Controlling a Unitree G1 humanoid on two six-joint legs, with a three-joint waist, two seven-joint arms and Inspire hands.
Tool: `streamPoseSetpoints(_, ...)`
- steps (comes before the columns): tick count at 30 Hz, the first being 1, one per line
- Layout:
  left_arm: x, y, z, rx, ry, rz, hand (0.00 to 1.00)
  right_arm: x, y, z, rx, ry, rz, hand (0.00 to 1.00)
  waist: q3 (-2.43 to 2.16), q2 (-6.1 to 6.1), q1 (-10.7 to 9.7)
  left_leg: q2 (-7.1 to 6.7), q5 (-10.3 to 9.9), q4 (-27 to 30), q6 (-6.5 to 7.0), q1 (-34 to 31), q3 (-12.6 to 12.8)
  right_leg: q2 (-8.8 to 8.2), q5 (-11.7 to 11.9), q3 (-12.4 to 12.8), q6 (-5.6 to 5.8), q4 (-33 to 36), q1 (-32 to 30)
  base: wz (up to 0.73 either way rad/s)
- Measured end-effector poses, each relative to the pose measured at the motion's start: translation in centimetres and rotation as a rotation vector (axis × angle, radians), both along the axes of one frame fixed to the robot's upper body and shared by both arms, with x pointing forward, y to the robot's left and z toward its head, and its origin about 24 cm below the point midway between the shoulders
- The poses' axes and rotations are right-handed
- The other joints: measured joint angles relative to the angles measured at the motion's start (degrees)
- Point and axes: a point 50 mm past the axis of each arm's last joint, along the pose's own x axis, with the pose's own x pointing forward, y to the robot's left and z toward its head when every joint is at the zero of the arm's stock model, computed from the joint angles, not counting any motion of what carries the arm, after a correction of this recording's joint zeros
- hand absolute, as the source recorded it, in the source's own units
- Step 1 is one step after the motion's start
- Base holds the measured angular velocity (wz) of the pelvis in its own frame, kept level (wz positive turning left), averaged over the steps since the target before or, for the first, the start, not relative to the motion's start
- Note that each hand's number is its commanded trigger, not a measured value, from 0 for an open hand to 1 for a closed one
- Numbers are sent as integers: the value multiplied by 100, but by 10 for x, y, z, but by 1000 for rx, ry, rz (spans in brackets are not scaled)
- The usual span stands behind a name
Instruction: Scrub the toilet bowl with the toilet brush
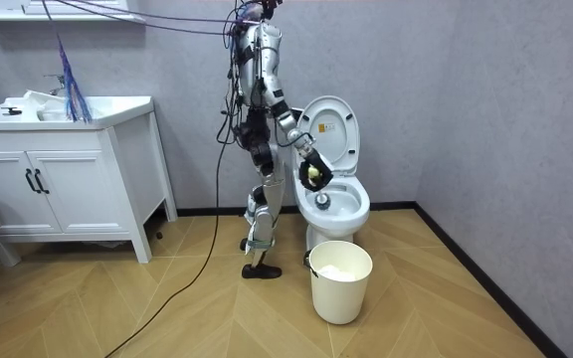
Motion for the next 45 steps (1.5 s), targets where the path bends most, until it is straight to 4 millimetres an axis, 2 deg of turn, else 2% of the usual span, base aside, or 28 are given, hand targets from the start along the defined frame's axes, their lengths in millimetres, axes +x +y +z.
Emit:
streamPoseSetpoints(1,9,-4,3,2,-21,-17,0,19,-3,7,-6,-50,-7,100,11,62,17,-8,37,89,16,-223,-22,-37,1,-63,-13,108,-209,14)
streamPoseSetpoints(4,27,-14,9,9,-59,-62,0,51,-3,21,-9,-127,-13,100,13,124,129,-21,157,183,30,-632,-75,-112,4,-94,-33,361,-682,16)
streamPoseSetpoints(5,32,-18,12,14,-72,-83,0,64,-2,28,-12,-160,1,100,24,163,154,-38,198,254,34,-824,-141,-146,14,-192,-52,432,-837,19)
streamPoseSetpoints(7,44,-25,21,17,-110,-116,0,82,4,37,-22,-199,41,100,47,168,350,-69,282,264,39,-1081,-145,-196,30,-218,-78,556,-1132,10)
streamPoseSetpoints(8,47,-27,23,21,-117,-128,0,85,3,39,-33,-205,46,100,57,172,390,-100,309,262,46,-1146,-145,-214,33,-219,-83,589,-1217,5)
streamPoseSetpoints(10,54,-33,32,34,-169,-158,0,95,-10,53,-90,-229,54,100,113,163,470,-137,415,238,71,-1421,-139,-328,33,-208,-84,794,-1597,0)
streamPoseSetpoints(14,57,-30,41,66,-231,-175,0,104,-16,65,-106,-268,46,100,137,147,530,-158,481,246,67,-1745,-119,-372,46,-197,-115,925,-1979,-2)
streamPoseSetpoints(18,58,-22,50,86,-301,-152,0,112,-22,77,-85,-340,-22,100,142,150,551,-151,570,248,33,-2079,-102,-378,68,-196,-171,1001,-2358,-3)
streamPoseSetpoints(20,58,-19,51,96,-317,-143,0,113,-23,77,-63,-365,-58,100,152,135,593,-113,579,241,19,-2139,-40,-372,65,-156,-193,1013,-2446,-9)
streamPoseSetpoints(24,56,-11,52,112,-349,-89,0,130,-23,94,-70,-425,-76,100,179,113,594,-116,609,196,-23,-2244,32,-401,25,-10,-257,1186,-2734,-13)
streamPoseSetpoints(29,57,-9,52,135,-344,-58,0,132,-23,96,-88,-428,-68,100,183,119,578,-119,676,152,-81,-2233,23,-398,-30,-50,-337,1213,-2753,6)
streamPoseSetpoints(32,57,-8,52,145,-338,-47,0,133,-23,96,-108,-416,-51,100,197,164,571,-114,688,159,-99,-2245,27,-386,-55,-48,-360,1195,-2759,0)
streamPoseSetpoints(34,57,-7,52,149,-335,-45,0,132,-24,95,-157,-383,-16,100,226,250,572,-115,688,175,-99,-2262,28,-395,-84,-63,-363,1191,-2768,0)
streamPoseSetpoints(35,57,-8,51,150,-334,-46,0,131,-24,95,-170,-370,-8,100,224,277,573,-113,688,183,-99,-2279,28,-393,-84,-67,-362,1187,-2778,0)
streamPoseSetpoints(41,54,-13,45,167,-302,-50,0,111,-26,75,-252,-219,21,100,182,587,595,-109,687,157,-99,-2302,-11,-363,-60,-132,-352,1062,-2726,4)
streamPoseSetpoints(45,46,-14,34,195,-250,-27,0,90,-22,55,-237,-125,-2,100,80,766,548,-96,689,153,-97,-2276,-1,-313,-54,-185,-344,941,-2636,1)
